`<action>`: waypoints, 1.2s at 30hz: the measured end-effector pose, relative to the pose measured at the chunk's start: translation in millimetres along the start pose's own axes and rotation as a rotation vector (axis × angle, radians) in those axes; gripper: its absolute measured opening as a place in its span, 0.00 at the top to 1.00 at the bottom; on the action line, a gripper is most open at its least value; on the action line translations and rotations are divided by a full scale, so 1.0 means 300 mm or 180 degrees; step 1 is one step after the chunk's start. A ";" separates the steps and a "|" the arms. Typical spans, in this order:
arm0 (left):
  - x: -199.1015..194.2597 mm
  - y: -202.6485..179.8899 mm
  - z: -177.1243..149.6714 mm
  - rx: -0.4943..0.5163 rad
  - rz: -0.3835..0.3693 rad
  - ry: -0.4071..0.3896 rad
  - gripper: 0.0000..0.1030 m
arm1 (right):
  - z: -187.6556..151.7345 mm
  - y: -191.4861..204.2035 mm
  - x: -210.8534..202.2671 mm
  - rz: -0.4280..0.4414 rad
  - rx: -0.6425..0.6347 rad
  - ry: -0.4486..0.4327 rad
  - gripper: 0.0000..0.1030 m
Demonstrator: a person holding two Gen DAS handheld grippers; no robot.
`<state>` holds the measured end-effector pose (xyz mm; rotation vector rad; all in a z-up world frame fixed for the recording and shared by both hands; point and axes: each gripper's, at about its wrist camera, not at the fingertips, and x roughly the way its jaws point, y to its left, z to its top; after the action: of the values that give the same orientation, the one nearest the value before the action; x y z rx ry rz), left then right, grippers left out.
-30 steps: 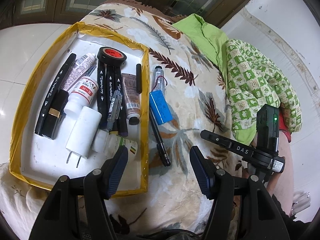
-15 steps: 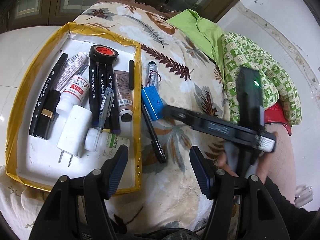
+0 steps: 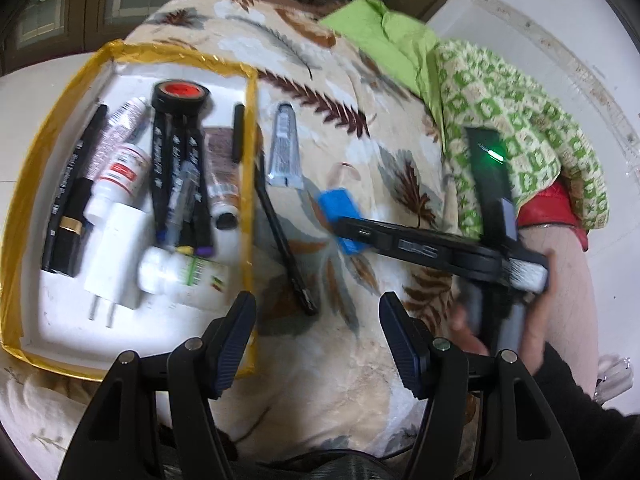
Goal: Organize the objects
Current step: 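Grasp the blue battery pack with the right gripper while the left grasps a black pen, then carry the battery pack and black pen over the tray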
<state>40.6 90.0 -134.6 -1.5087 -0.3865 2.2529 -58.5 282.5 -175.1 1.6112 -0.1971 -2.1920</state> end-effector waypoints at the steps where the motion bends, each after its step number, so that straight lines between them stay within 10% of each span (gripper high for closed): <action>1: 0.018 -0.015 0.004 0.0021 0.0072 0.0072 0.38 | -0.027 -0.041 -0.027 0.0004 0.0091 -0.0015 0.66; 19: 0.324 -0.111 0.124 0.0019 0.0910 0.0754 0.54 | -0.166 -0.189 -0.094 0.0147 0.0517 -0.0158 0.65; 23: 0.340 -0.078 0.131 0.0148 0.1127 0.0724 0.89 | -0.166 -0.191 -0.091 0.0170 0.0551 -0.0169 0.65; 30: 0.283 -0.003 0.062 -0.0084 0.0393 0.0714 0.88 | -0.167 -0.191 -0.092 0.0161 0.0539 -0.0164 0.65; 36: 0.315 -0.054 0.086 -0.0006 0.0658 0.0719 0.86 | -0.163 -0.183 -0.087 0.0094 0.0555 -0.0146 0.65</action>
<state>-12.4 148.6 -194.7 -1.8554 -0.1724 2.1979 -19.5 349.0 -186.9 1.6373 -0.4336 -2.2437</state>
